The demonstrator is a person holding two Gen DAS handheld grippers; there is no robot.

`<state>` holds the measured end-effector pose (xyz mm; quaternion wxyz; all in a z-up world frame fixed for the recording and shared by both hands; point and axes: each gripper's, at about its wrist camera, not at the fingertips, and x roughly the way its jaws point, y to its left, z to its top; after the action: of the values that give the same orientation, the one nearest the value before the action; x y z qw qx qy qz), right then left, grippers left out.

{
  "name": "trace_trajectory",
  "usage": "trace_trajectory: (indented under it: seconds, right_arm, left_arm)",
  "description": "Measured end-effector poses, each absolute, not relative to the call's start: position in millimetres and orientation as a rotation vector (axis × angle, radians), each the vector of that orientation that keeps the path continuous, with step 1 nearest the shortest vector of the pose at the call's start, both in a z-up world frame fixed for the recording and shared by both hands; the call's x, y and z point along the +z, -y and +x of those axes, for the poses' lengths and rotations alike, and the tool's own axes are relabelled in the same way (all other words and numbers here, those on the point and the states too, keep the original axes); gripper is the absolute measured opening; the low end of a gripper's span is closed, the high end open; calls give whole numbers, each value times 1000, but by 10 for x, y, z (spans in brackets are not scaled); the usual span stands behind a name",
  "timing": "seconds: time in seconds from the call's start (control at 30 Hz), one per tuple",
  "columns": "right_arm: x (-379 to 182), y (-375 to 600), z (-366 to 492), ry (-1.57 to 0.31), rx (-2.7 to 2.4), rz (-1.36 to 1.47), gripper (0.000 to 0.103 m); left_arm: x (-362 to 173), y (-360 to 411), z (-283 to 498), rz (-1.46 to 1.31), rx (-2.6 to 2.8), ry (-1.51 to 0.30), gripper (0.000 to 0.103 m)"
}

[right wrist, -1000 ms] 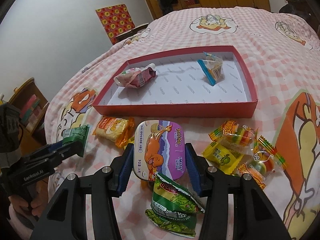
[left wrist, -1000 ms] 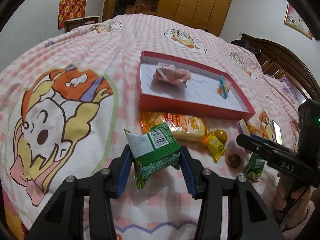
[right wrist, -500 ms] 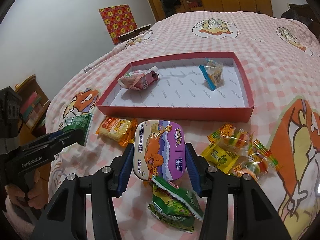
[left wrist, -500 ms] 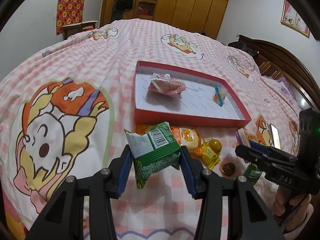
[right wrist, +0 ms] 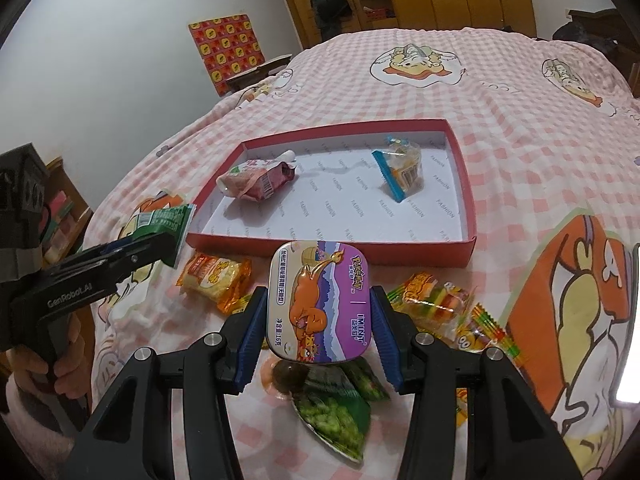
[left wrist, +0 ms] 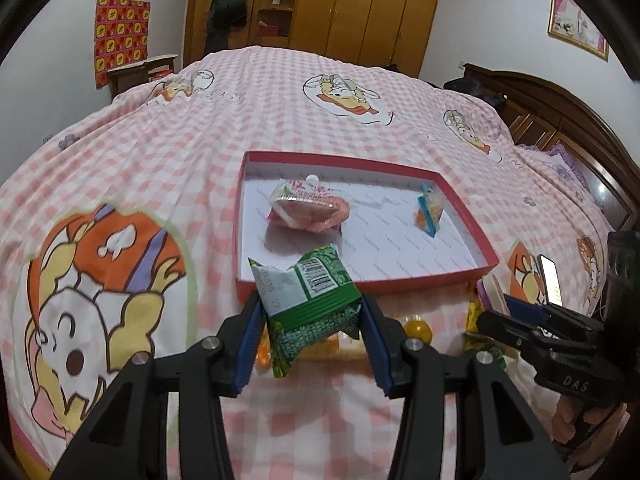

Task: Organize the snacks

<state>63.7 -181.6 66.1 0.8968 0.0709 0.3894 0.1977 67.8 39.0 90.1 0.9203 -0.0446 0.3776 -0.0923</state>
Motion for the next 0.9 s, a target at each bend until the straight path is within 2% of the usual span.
trace_trajectory:
  seconds: [0.9]
  right_arm:
    - [751,1908,881,-785,368,135,50]
  left_arm:
    - [681,-238,1389,-35,-167,-840,49]
